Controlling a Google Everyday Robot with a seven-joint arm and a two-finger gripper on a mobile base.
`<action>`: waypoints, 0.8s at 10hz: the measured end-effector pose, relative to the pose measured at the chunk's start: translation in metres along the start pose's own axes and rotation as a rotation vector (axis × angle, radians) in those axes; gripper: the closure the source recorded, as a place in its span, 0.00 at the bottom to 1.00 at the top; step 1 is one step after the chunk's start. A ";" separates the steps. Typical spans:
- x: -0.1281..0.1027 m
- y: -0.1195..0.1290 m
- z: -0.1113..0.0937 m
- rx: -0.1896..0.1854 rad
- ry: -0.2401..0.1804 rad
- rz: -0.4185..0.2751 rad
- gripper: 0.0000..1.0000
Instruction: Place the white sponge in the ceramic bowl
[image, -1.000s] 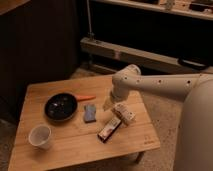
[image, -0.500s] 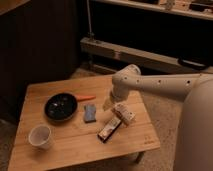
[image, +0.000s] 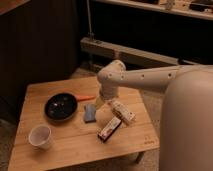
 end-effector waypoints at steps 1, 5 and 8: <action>-0.005 0.005 -0.002 -0.004 -0.010 -0.018 0.20; -0.017 0.059 0.012 -0.078 -0.016 -0.077 0.20; -0.025 0.087 0.033 -0.128 -0.010 -0.100 0.20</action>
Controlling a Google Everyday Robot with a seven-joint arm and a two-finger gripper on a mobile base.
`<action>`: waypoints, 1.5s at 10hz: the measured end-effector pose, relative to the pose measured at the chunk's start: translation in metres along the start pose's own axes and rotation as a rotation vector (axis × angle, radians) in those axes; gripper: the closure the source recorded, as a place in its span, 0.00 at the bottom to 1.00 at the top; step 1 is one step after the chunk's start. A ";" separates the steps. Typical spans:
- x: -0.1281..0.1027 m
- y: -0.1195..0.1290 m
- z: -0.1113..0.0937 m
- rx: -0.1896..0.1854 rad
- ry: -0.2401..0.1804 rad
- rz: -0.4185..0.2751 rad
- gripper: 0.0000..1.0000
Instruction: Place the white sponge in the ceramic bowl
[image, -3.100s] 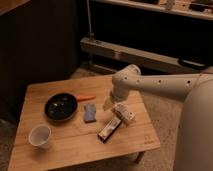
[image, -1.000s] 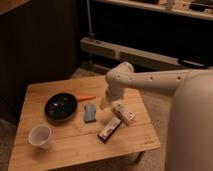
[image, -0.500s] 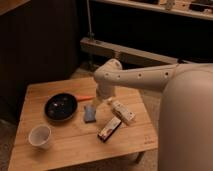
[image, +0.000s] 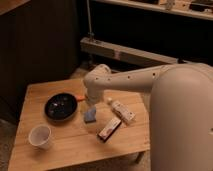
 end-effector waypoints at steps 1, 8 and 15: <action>-0.006 0.012 0.012 -0.003 0.011 -0.009 0.20; -0.010 0.018 0.065 0.105 0.113 0.067 0.20; 0.004 -0.013 0.067 0.104 0.131 0.192 0.20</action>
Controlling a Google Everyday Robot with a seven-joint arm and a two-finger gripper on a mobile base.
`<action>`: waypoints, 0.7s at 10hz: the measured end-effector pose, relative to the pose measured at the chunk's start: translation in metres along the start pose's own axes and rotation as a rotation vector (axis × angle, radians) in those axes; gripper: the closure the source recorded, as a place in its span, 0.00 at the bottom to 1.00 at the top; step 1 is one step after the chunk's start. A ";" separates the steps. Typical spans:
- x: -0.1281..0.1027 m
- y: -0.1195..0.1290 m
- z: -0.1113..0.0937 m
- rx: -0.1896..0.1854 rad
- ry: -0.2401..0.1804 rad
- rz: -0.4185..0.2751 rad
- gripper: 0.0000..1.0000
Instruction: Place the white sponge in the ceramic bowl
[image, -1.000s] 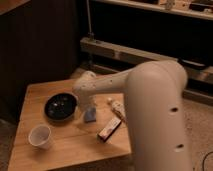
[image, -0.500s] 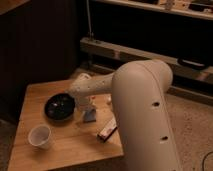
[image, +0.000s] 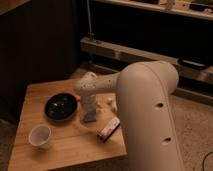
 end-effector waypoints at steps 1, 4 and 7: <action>0.001 -0.002 0.002 -0.009 0.001 0.006 0.20; 0.002 0.000 0.005 -0.028 0.003 0.009 0.20; 0.003 0.003 0.006 -0.038 0.004 -0.003 0.40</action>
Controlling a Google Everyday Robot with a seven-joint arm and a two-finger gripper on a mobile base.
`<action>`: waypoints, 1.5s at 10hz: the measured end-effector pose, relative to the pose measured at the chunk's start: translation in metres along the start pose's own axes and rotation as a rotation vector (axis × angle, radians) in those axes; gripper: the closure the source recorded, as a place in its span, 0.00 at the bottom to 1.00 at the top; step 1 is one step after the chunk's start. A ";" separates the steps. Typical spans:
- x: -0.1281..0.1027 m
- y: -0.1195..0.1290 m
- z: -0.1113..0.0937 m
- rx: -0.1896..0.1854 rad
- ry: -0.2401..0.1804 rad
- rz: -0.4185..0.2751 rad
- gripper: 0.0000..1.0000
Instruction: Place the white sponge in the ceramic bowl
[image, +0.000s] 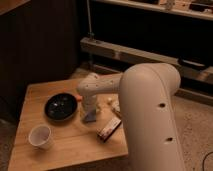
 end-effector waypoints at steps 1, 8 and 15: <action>-0.001 0.002 -0.002 -0.001 -0.002 -0.010 0.52; -0.002 0.020 -0.027 0.000 -0.020 -0.114 0.93; 0.005 -0.002 -0.088 0.034 -0.121 -0.084 0.93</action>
